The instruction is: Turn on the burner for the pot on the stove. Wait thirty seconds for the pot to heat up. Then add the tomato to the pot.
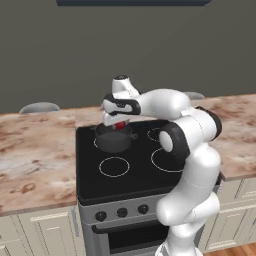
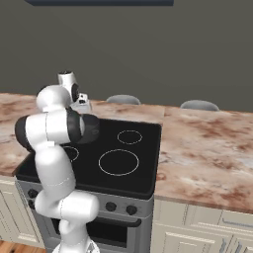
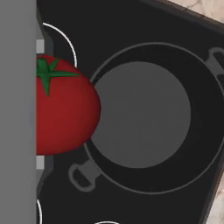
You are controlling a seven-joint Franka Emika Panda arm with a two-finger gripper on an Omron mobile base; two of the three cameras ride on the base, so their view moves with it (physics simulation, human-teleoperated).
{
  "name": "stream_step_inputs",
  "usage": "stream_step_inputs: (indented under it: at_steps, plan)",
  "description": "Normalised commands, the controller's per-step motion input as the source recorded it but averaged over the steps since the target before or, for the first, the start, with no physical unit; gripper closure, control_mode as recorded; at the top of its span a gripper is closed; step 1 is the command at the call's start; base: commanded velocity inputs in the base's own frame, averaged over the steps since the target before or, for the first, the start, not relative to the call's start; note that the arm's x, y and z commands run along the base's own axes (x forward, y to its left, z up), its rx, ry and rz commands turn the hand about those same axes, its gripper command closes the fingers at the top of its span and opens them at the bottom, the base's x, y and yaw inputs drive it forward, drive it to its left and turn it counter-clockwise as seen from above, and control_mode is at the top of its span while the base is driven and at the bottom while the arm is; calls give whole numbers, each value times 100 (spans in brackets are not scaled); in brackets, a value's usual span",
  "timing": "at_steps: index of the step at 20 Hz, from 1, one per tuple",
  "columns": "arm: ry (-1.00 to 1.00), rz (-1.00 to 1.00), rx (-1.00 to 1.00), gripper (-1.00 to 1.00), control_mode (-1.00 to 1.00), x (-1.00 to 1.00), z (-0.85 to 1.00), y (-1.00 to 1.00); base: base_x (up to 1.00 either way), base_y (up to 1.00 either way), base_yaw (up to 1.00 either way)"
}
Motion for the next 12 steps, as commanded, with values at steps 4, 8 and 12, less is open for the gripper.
stream_step_inputs:
  at_steps: [4, 8, 12]
  plan:
    - [0, 0, 0, 100, -100, 52, -24, 0, 0, 0, 0]
    - [0, 0, 0, 100, -100, 52, -24, 0, 0, 0, 0]
    - [0, 0, 0, 100, -100, 24, -19, 0, 0, 0, 0]
